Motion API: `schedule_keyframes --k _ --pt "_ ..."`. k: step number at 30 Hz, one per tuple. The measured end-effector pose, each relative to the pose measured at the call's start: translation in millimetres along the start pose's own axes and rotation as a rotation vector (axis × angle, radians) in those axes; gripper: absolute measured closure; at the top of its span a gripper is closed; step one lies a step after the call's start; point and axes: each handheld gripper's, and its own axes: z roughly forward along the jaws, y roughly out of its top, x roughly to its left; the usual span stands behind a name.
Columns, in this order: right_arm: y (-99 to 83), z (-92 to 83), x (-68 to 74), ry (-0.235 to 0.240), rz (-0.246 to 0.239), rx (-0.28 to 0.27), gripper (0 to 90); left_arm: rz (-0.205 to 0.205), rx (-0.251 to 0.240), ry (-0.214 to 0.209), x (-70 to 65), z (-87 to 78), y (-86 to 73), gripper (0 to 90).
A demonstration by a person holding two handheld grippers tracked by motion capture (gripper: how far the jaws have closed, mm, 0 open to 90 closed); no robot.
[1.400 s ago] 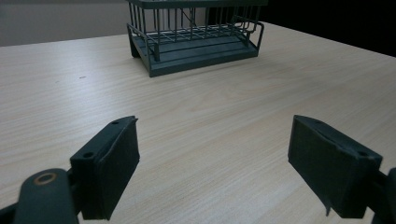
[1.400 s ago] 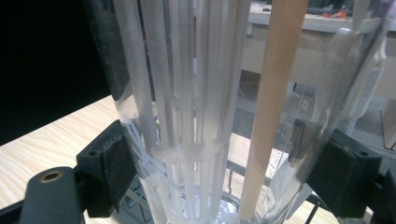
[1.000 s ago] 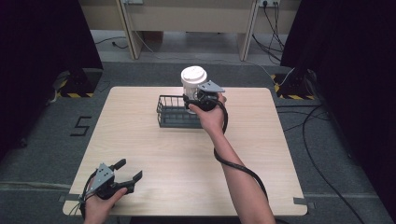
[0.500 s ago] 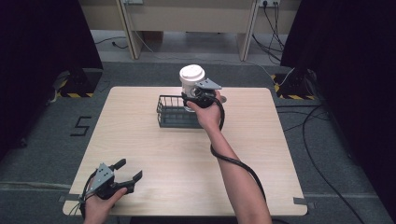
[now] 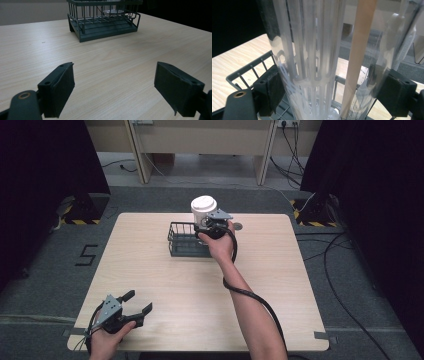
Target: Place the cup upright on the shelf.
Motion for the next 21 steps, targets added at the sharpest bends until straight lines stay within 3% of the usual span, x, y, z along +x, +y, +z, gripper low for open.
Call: schedule_keyframes --k 21 --pt "-7.0 8.9 1.0 -0.005 -0.004 0.054 17.9 0.002 0.002 -0.004 -0.1 0.2 0.1 15.9"
